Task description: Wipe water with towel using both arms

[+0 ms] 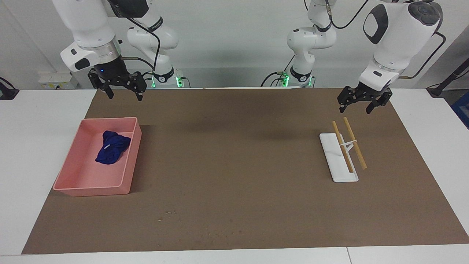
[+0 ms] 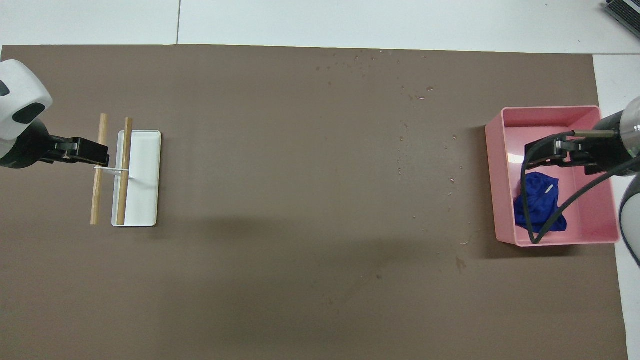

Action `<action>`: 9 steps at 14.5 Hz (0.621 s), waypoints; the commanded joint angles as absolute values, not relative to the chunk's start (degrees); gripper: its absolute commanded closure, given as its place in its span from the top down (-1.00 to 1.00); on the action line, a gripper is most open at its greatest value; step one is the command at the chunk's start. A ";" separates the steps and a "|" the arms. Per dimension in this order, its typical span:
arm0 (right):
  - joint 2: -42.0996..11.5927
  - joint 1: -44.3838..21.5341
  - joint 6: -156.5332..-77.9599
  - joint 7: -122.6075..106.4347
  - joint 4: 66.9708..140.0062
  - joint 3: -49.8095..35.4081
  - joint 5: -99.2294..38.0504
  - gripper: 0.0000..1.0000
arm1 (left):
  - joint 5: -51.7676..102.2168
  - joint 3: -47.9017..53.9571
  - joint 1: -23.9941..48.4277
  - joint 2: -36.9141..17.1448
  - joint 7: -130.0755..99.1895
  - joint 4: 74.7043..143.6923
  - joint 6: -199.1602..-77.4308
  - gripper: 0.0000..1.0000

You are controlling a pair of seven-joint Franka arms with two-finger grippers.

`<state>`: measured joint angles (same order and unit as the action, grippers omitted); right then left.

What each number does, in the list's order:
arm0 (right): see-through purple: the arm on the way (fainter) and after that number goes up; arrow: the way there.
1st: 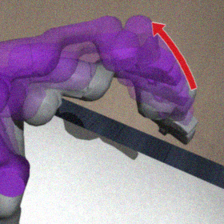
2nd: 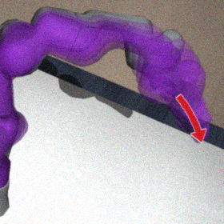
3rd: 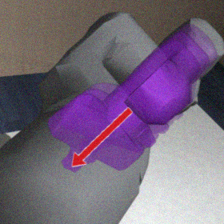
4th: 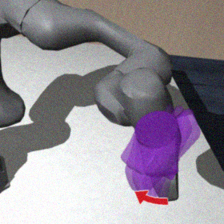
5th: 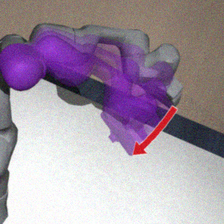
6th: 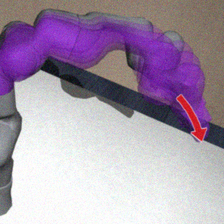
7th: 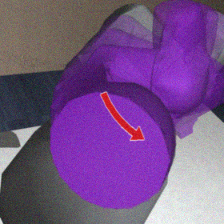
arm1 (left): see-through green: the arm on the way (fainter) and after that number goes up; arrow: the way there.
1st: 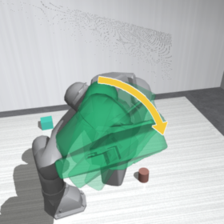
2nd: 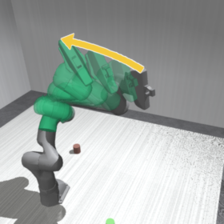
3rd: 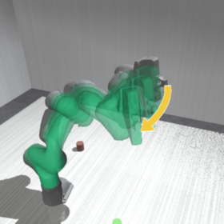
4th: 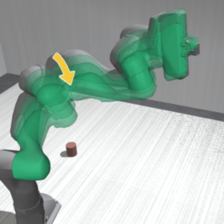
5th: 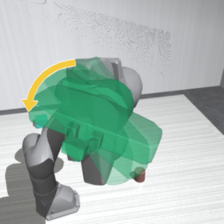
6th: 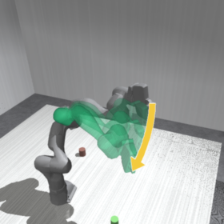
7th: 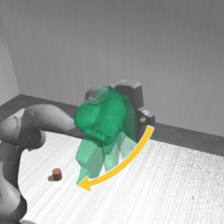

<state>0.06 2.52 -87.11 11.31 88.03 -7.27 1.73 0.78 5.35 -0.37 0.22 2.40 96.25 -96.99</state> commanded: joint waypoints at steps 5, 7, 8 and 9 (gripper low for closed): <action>0.35 -1.93 -84.90 12.57 87.71 -2.81 1.14 1.00 | 1.32 5.19 0.00 1.32 1.93 97.65 -98.09 1.00; 0.35 -2.02 -84.99 12.57 87.98 -2.72 1.32 1.00 | 1.23 5.19 0.00 1.32 1.93 97.65 -98.09 1.00; 0.44 -2.02 -84.73 12.31 88.07 -2.81 1.49 1.00 | 1.32 5.19 0.00 1.32 1.85 97.65 -98.09 1.00; 0.53 -2.02 -84.73 12.30 88.24 -2.81 1.49 1.00 | 1.32 5.19 0.00 1.32 1.85 97.65 -98.09 1.00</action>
